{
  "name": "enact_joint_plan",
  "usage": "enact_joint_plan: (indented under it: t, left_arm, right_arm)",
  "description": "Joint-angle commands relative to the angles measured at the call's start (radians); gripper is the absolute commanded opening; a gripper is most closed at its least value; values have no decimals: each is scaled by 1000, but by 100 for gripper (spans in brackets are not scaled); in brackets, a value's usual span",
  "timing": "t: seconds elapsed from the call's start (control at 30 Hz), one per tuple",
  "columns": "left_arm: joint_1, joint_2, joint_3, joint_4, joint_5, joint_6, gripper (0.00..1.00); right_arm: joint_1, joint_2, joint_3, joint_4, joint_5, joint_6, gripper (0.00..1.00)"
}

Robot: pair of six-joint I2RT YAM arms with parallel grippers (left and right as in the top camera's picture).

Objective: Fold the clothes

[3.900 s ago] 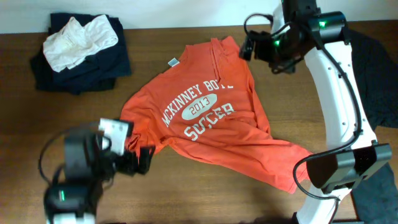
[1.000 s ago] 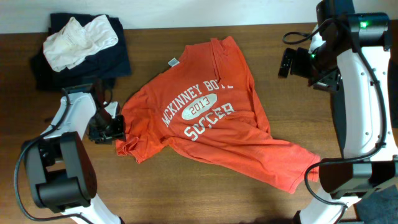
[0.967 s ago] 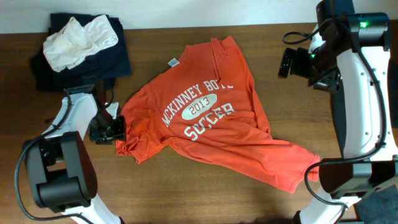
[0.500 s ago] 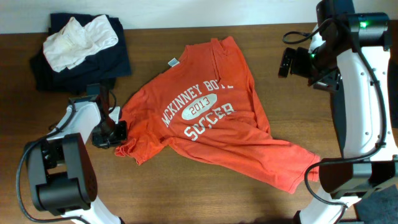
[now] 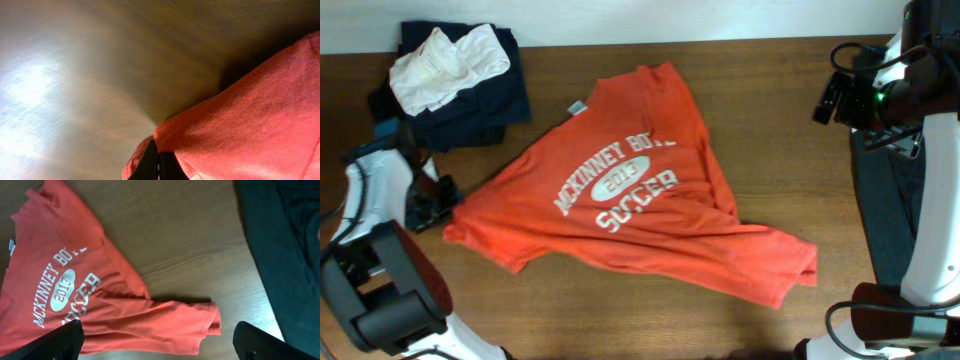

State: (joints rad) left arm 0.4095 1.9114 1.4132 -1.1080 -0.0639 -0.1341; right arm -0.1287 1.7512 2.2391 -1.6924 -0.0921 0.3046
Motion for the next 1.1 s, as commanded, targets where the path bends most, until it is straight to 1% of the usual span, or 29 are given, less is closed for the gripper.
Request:
enact_joint_plan:
  t: [0.0,0.07,0.13,0.2,0.3,0.37,0.43,0.47,0.53,0.57,0.6,0.7,0.73,0.8,0.87,0.93,1.03,1.07]
  left_arm:
    - [116,6,15,-45,-110,-69,0]
    - [194,-8,24,-52,-117,-143,0]
    - [244,-42,33,-43,-117,-143,0]
    - [260,-72,34,-29,-112,-143,0]
    - [261,-90,34,-27,-92,-143,0]
    - [261,-90,33,-30,-24,-143,0]
    - [261,-90,33,-28,24,-143,0]
    - [261,-90,33,-30,27,-166,0]
    - [261,-90,33,-29,28,-169,0]
    - [261,-90,33,-34,28,-169,0]
    - [261,-90,33,-43,28,-169,0]
    - [261,-90,33,-65,27,-168,0]
    - [261,-90,33,-69,27,-168,0]
    - [261,-90,33,-69,28,-169,0]
    - [261,-90,33,-78,34,-168,0]
    - [261,-90,33,-79,39,-168,0]
    - [261,-90,33,-91,50,-168,0]
    - [261,-90,33,-98,50,-169,0]
  right_arm:
    - [-2,-11,4,-6,-48,-13,99]
    - [-2,-8,3,-6,-55,-14,99]
    - [0,-3,-24,-6,-55,-14,99]
    - [12,7,-80,-6,-55,-29,99]
    - [31,21,-265,-6,-55,-32,99]
    - [31,29,-401,0,-68,-32,99]
    - [31,30,-511,18,-157,-47,99]
    - [32,30,-580,32,-213,-52,99]
    - [43,30,-664,51,-235,-80,99]
    - [51,29,-693,55,-243,-79,99]
    - [64,18,-692,56,-244,-60,97]
    - [94,-58,-691,69,-245,-34,98]
    - [125,-90,-692,50,-240,-34,99]
    - [228,-137,-722,31,-195,51,99]
    - [332,-164,-779,36,-109,140,99]
    - [434,-175,-883,100,-87,229,99]
    - [499,-175,-1018,212,-105,286,100]
    - [515,-175,-1073,260,-132,288,96]
